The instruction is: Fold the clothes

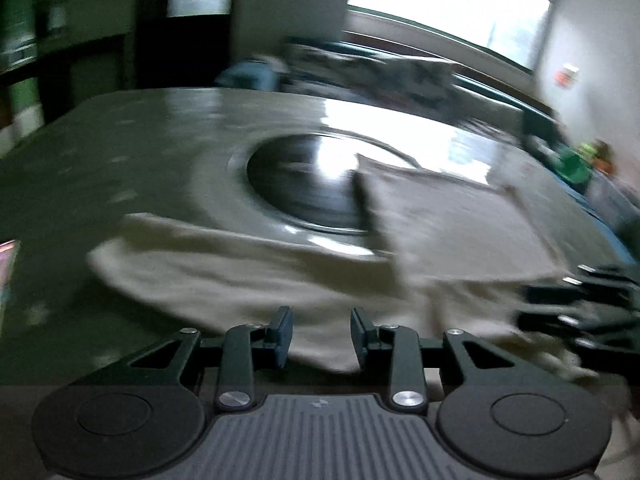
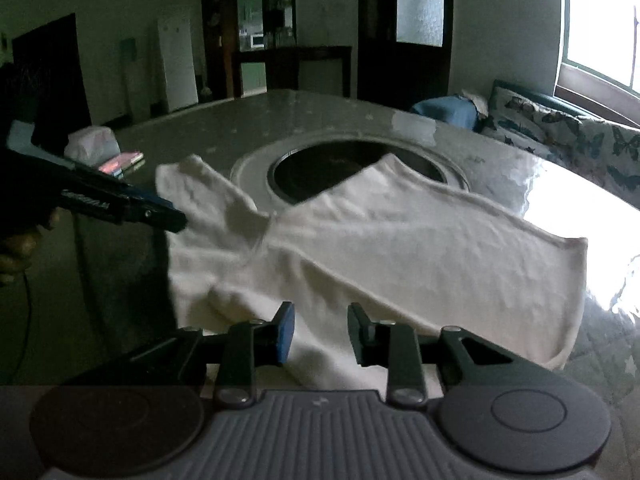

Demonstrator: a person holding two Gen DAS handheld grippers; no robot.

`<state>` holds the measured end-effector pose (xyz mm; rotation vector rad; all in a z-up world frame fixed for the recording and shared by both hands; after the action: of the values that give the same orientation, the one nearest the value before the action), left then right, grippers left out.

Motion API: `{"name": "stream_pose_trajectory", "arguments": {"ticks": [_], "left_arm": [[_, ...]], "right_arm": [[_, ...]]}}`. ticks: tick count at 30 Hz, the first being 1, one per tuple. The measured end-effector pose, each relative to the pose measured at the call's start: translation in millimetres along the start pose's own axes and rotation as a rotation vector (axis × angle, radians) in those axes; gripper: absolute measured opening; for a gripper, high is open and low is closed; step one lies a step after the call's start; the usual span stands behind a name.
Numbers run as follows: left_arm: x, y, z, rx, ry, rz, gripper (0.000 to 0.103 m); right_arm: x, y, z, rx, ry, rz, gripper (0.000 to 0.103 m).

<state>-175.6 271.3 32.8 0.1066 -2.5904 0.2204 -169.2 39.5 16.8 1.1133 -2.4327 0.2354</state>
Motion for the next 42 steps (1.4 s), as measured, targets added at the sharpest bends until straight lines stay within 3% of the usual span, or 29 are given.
{"name": "stream_pose_trajectory", "arguments": {"ticks": [5,9,23,26,28,33,42], "left_arm": [[-1.4,45.6,-4.5,0.063,-0.048,-0.216,0.037],[-7.5,72.8,-6.9,0.107,-0.048,-0.301,0.043],[-40.2,92.4,-14.0,0.178,-0.03,-0.373,0.041],[-45.2,89.0,-16.7,0.168,-0.03,-0.386,0.021],[-46.0,87.0,-19.4,0.176,-0.033,-0.38,0.01],[-36.4,69.2,-31.8,0.186,-0.087,-0.317,0.005],[2.4,-18.2,-59.9,0.105,-0.229,-0.004,0.005]], "right_arm": [[-17.2,8.5,6.7,0.008,0.043,-0.028,0.035],[-12.0,6.4,3.7,-0.002,0.029,-0.021,0.036],[1.2,0.2,4.6,-0.009,0.015,0.007,0.037],[4.0,-0.9,5.7,-0.014,0.011,0.011,0.037],[7.0,-2.6,6.4,-0.017,0.006,0.02,0.037],[17.5,-8.6,6.5,-0.033,-0.009,0.04,0.038],[37.3,-27.4,1.8,-0.093,-0.058,0.095,0.038]]}}
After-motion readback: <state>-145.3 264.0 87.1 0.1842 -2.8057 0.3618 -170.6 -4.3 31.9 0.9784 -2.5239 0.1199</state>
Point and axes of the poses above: each gripper's, at about its wrist camera, not at the fingertips, and x roughly against the way its jaws point, y to its left, z to its underside, the point moved 1 cm from there along -x, roughly the way its jaws point, and after that the axes turned 12 degrees about -y, right-handed, at the moved point
